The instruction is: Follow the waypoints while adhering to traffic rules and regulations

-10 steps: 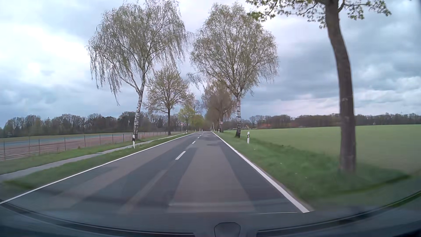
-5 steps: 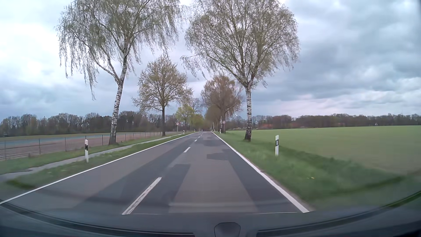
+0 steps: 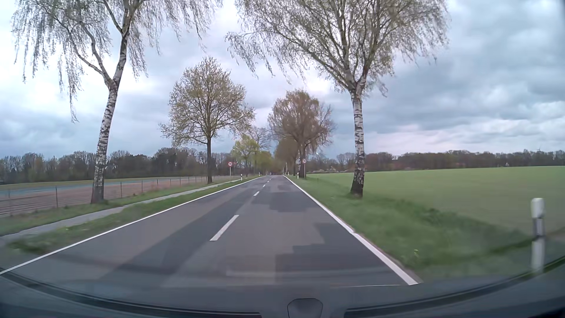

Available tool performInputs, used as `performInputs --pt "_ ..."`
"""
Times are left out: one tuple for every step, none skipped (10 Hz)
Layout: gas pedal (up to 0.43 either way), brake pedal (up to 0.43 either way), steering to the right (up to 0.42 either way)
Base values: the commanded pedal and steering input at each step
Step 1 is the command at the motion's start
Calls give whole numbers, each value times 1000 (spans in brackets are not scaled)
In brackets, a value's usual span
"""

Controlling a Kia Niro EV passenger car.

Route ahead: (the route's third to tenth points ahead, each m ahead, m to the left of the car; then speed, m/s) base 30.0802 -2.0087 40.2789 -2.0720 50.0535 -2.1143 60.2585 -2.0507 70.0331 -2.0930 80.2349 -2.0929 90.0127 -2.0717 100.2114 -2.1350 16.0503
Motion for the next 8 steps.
performInputs --pt "59 0 -3" --pt "67 0 -3" --pt "67 0 -3" --pt "67 0 -3" --pt "79 0 -3" --pt "79 0 -3" --pt "79 0 -3" --pt "79 0 -3"
